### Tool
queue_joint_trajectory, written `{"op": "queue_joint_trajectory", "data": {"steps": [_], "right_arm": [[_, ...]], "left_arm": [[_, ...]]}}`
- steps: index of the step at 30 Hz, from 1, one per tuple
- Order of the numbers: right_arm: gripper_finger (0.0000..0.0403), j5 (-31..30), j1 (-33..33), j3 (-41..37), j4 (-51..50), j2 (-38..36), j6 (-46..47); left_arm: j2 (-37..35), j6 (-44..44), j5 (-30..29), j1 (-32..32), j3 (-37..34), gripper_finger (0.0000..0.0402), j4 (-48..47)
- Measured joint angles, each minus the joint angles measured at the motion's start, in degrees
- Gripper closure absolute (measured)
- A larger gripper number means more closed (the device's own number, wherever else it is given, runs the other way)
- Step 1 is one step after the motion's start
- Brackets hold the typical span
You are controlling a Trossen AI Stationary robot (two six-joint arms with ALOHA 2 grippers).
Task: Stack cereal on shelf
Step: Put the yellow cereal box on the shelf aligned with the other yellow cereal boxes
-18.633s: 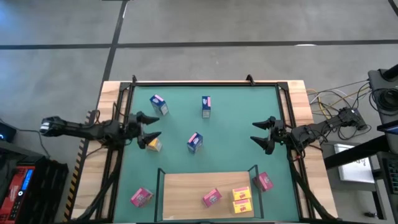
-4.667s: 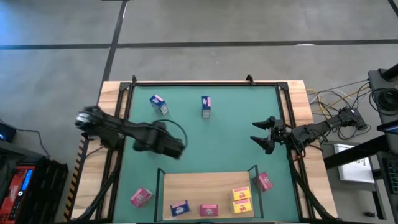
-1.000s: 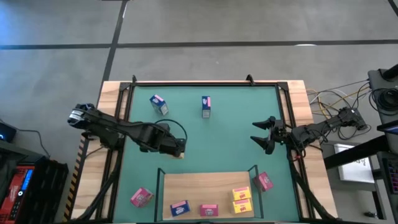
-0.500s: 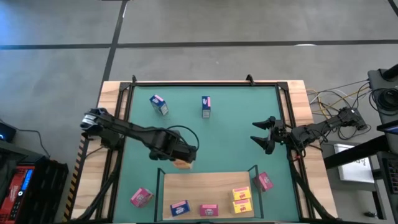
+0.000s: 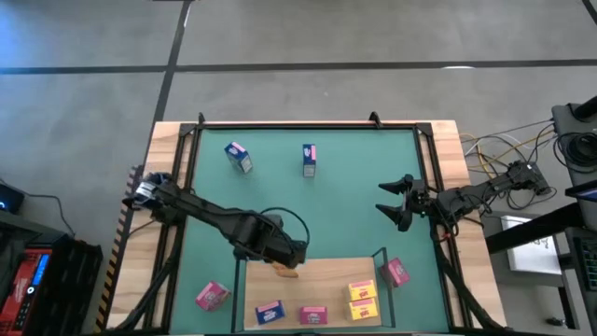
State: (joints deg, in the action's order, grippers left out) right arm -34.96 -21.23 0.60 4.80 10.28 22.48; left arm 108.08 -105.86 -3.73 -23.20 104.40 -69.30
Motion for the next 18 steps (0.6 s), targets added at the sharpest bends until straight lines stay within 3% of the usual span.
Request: {"op": "queue_joint_trajectory", "data": {"steps": [13, 18], "right_arm": [[0.0003, 0.0, 0.0, 0.0, 0.0, 0.0, 0.0], [0.0003, 0.0, 0.0, 0.0, 0.0, 0.0, 0.0]], "left_arm": [[14.6, -2.1, -0.2, -0.8, 20.8, 0.0121, -15.1], [19.1, -2.1, -0.2, -1.0, 27.6, 0.0121, -16.9]]}}
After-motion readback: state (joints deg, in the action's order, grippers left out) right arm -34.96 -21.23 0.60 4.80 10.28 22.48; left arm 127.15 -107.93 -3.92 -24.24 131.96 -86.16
